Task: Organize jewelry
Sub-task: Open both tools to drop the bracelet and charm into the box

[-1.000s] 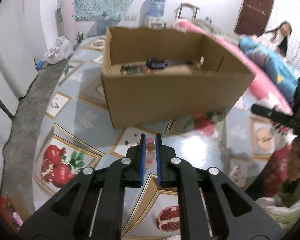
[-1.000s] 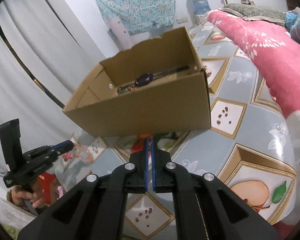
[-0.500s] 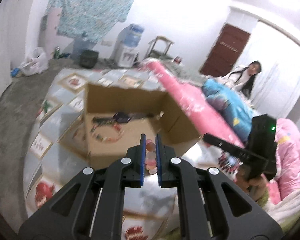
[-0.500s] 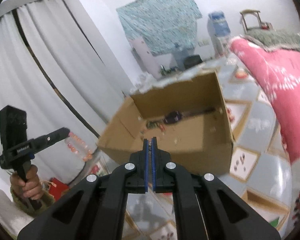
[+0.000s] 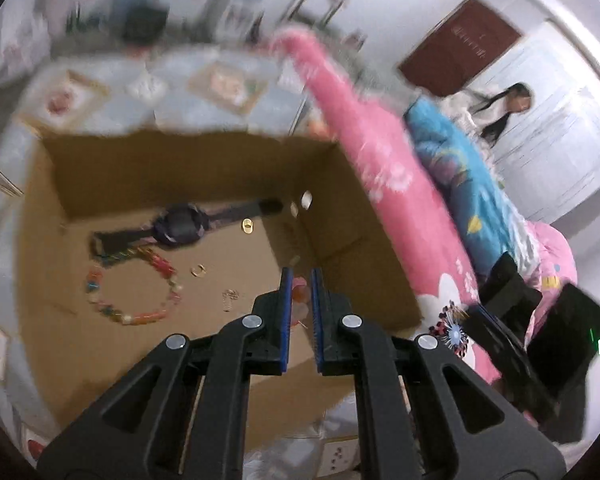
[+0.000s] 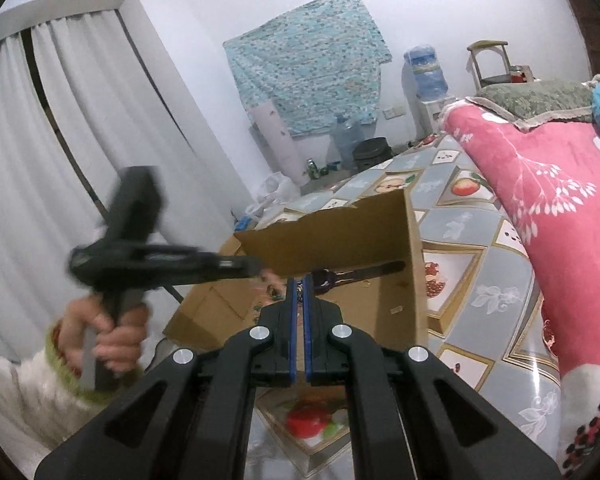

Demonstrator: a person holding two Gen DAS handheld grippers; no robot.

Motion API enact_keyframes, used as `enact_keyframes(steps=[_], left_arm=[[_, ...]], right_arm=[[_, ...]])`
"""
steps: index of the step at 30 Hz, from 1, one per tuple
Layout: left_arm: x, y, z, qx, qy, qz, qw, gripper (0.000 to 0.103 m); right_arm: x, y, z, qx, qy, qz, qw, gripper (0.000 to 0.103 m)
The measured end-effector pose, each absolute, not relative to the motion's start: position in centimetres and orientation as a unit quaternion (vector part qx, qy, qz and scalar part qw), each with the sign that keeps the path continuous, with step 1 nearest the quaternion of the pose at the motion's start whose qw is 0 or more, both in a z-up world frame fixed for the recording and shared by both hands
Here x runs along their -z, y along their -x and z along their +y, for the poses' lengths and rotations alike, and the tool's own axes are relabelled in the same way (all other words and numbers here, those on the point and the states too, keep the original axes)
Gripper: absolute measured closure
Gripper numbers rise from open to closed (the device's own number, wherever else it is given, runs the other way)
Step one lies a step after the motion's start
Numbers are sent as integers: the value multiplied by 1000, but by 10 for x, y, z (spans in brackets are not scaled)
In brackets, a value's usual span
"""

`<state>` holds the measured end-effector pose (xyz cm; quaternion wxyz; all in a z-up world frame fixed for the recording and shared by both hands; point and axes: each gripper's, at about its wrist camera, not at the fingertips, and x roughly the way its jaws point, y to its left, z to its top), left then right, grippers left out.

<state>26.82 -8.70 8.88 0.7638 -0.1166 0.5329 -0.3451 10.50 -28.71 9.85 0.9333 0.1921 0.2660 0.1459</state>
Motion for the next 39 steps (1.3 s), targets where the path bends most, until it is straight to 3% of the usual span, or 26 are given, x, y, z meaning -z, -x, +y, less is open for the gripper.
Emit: enact_keyframes(steps=[6,13,15,19,21,28,31,39], left_arm=[[-39,-318,-138,309,101,624,711,95],[-11,-328,-169,284,58,661,692,94],[-7,-323,-173,288,57,672,680,89],[-5,-314,-177,306,59,684,659,60],[-10,-308,-177,320,62,681,656,56],[-52,-299,-137,327,102,623,704,54],[-78,-289,-110,328,121,574,740,47],[-126,-226,-34,278,119,440,846,32]], right_arm=[[-91,-105,-303,-139,-206,260,933,100],[-85,-106,-321,-133,-218,258,932,100],[-84,-105,-323,-132,-220,259,931,100],[-82,-105,-325,-130,-221,263,930,100],[-83,-104,-324,-129,-219,262,931,100],[-96,-107,-319,-138,-212,265,930,100],[-99,-120,-316,-155,-215,284,922,100],[-89,-203,-291,-221,-222,413,855,100]])
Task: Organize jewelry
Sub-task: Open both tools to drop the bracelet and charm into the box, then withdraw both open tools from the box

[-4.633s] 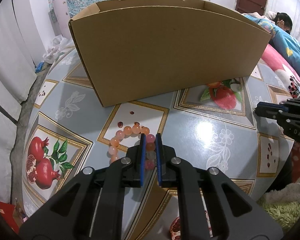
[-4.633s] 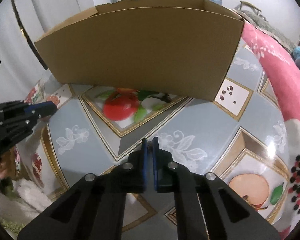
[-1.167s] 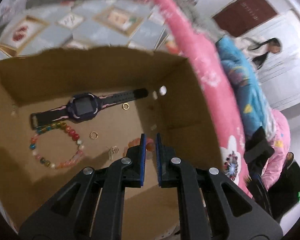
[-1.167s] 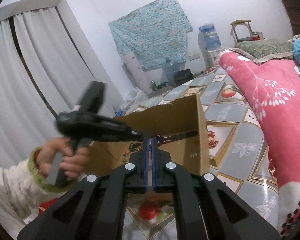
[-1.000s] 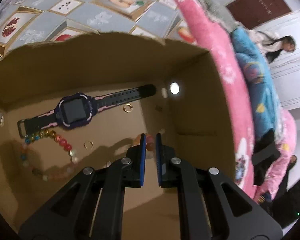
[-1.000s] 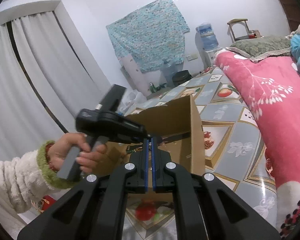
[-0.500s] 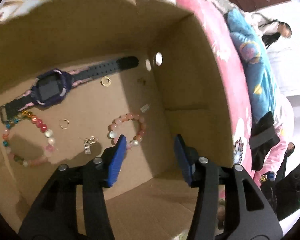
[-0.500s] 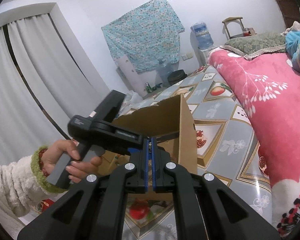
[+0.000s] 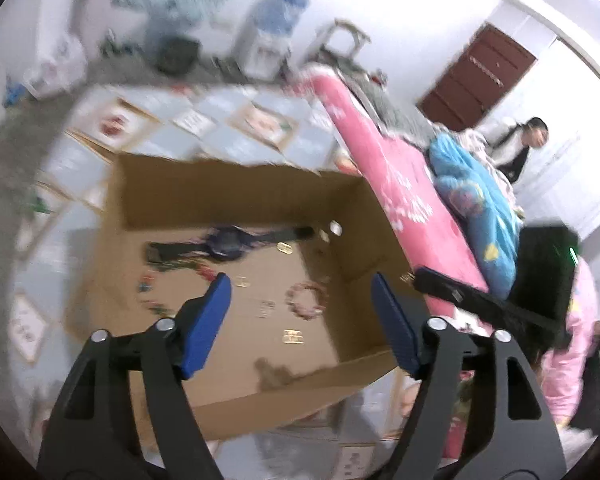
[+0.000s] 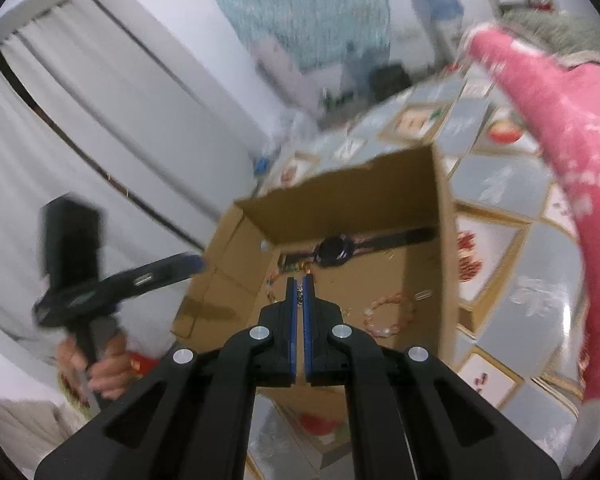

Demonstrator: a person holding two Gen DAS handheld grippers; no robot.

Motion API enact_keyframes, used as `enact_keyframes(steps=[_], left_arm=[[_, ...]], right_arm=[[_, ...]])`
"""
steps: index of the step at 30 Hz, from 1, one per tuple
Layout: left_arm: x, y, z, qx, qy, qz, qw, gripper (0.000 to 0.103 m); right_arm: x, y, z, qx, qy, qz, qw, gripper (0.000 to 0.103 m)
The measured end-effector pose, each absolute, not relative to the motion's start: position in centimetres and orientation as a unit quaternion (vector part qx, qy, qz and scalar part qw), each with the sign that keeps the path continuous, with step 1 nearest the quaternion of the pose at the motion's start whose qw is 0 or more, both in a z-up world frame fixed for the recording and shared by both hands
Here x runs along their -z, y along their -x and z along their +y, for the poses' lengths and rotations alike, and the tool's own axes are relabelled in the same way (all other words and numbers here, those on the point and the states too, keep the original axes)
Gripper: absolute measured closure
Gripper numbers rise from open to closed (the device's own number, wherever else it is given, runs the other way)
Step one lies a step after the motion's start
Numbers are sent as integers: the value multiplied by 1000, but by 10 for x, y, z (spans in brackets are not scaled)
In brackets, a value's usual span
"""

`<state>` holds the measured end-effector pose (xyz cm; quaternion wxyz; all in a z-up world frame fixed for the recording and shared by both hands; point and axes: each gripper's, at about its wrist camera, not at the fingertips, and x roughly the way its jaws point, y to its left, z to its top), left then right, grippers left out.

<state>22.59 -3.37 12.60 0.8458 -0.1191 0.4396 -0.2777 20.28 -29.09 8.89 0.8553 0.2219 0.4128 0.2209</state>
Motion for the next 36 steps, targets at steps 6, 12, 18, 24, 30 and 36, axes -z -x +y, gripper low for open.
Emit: enact_keyframes(steps=[6,12,18,24,30,36], left_arm=[[-131,-189,10,206,91,395,891,25],[-124,-177,45,170,100,384,902,20],[-106,-177,59,163,121,403,892,20],[-98,-174,53,167,123,409,889,20],[-92,-177,45,153,109,416,890,19],[-81,-187,33,138,93,438,883,15]], right_arm=[[-76,-256,-259,-221,-179,482,829,100],[-66,-287,-241,-199,-140,513,823,100],[-63,-292,-245,-184,-145,517,823,99],[-73,-281,-255,-183,-164,499,831,99],[-101,-244,-281,-167,-191,447,858,64],[-110,-196,-326,-106,-202,404,886,45]])
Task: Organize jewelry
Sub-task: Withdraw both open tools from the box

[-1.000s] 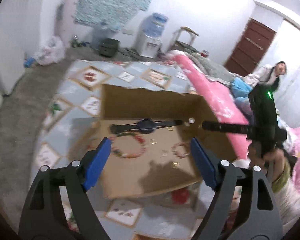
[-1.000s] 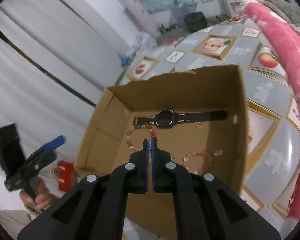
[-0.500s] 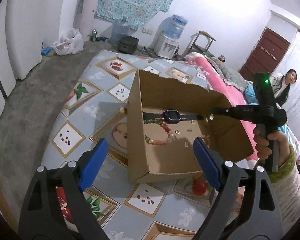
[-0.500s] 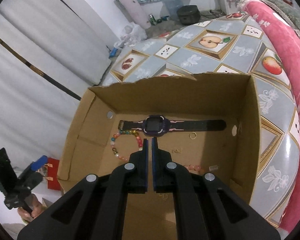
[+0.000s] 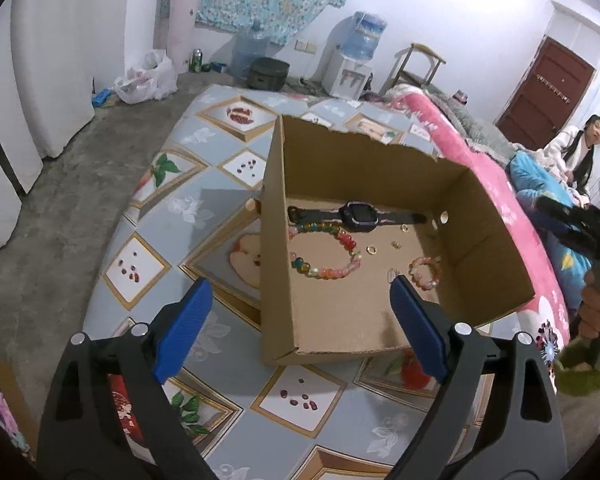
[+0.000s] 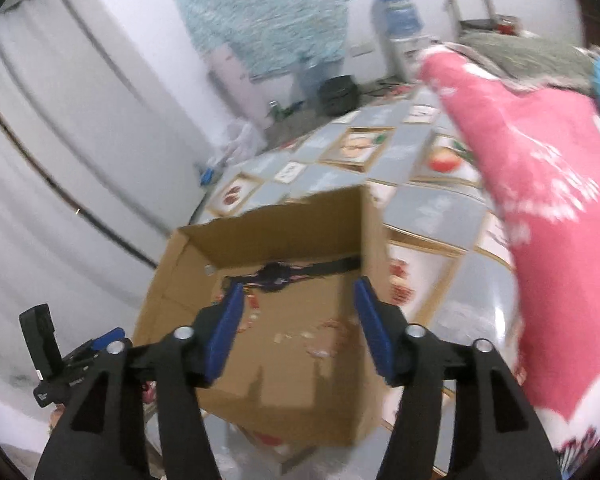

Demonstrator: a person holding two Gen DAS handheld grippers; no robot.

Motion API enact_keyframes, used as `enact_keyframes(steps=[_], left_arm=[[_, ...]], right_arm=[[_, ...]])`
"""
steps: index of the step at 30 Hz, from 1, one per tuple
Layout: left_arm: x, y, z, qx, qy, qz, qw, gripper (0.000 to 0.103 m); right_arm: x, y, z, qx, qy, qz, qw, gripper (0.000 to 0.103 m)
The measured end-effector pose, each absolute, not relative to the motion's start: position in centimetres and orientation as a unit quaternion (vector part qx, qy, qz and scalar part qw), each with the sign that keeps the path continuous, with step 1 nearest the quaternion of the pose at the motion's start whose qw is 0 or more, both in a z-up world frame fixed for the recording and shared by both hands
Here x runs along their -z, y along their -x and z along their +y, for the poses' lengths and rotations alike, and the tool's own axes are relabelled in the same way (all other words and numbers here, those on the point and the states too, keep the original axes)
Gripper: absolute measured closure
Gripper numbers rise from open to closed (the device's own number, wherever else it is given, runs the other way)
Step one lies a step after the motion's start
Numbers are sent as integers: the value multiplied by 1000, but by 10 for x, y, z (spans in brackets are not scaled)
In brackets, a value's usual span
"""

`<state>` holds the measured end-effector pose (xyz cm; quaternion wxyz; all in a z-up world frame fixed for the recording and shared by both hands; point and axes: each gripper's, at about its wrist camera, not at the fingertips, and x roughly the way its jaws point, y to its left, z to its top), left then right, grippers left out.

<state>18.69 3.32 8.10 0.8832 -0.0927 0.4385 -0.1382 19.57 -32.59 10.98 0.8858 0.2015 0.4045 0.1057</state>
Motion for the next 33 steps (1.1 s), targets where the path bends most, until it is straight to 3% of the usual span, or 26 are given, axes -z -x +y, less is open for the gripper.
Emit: enact_keyframes(steps=[9,20,33], left_arm=[[-48,-211,21,179,161,503,830,15],[-52,-199,7,172,156,511,827,14],[-56,-149,18,175,178,513,821,14]], right_arm=[[-22,-194,-344,-137,-315,496,797,45],[-32,-190,-325,-111,-227,507,824,46],[-35,-159,-319,-106,-214,505,829,46]])
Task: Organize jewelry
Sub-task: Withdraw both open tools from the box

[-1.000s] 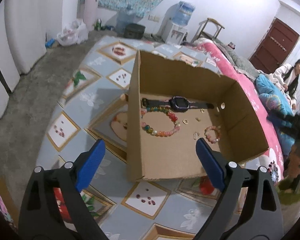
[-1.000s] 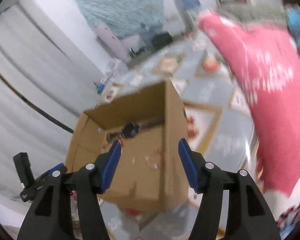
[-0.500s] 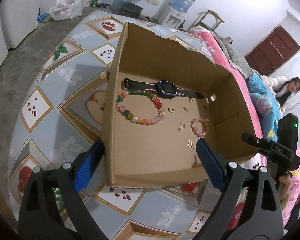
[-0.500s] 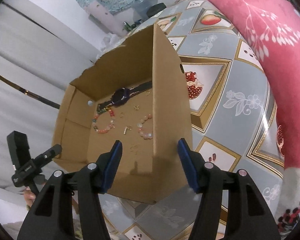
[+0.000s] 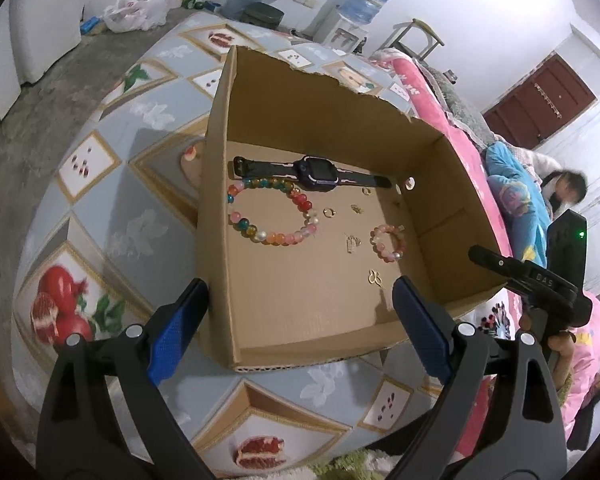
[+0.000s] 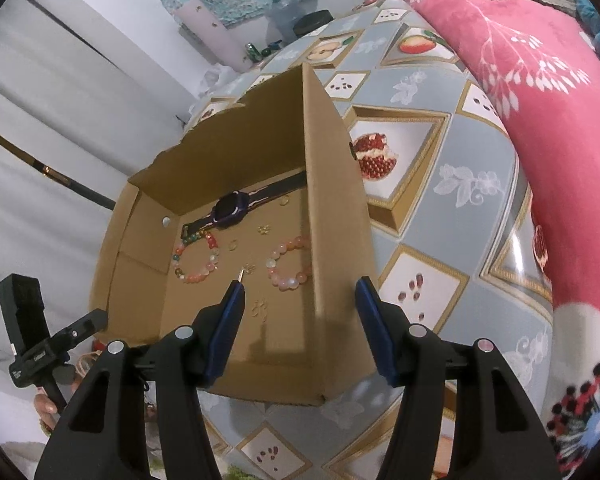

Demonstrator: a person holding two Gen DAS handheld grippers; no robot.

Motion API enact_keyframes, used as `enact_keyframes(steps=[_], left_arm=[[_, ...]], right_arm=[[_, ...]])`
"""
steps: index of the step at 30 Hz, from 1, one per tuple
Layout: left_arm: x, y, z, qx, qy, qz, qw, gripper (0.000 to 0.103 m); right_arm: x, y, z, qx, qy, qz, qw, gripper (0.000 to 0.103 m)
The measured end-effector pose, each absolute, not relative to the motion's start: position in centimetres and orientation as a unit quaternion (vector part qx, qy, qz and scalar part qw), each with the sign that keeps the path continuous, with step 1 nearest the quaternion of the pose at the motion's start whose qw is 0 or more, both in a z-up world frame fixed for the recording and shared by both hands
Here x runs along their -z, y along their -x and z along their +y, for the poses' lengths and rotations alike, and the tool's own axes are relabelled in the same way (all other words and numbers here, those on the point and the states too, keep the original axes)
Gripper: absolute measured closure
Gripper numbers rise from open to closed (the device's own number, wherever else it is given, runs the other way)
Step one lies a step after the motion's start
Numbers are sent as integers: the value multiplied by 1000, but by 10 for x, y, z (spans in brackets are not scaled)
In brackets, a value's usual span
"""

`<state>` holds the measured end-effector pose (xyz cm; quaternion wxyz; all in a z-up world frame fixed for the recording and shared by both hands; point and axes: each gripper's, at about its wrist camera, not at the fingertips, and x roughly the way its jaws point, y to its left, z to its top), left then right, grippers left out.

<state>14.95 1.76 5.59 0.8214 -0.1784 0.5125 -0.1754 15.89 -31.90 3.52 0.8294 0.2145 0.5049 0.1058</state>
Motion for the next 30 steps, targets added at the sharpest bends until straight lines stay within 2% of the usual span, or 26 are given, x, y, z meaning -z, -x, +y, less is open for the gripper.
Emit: enact_keyframes(steps=[10,14,18,20,21,23,24,26,30], left_arm=[[-48,-137,20,169,168,498,834,14],[-45,-135,19,174,156,487,842,14],[-63,-111,25,144,135,426,883,14],[-76,-89,25,135,111,379,909,13],[-83,-78,23,131,96,355,921,13],[-97,-58,18,127,71,316,938,8],[-103,-48,15,127,59,299,944,8],[-111,-33,8,130,41,284,949,8],[-118,-18,-7,138,38,285,948,8]], right_arm=[[-28,-144,-308,-90,-193,499,840,46],[-24,-142,-313,-90,-216,485,843,46],[-42,-122,-314,-56,-203,440,873,45],[-55,-102,-313,-27,-180,403,897,35],[-60,-94,-311,-15,-170,387,906,34],[-72,-70,-306,13,-142,346,928,24],[-77,-59,-302,20,-128,330,935,22],[-84,-37,-293,32,-104,302,947,13],[-89,-7,-276,29,-61,289,955,7]])
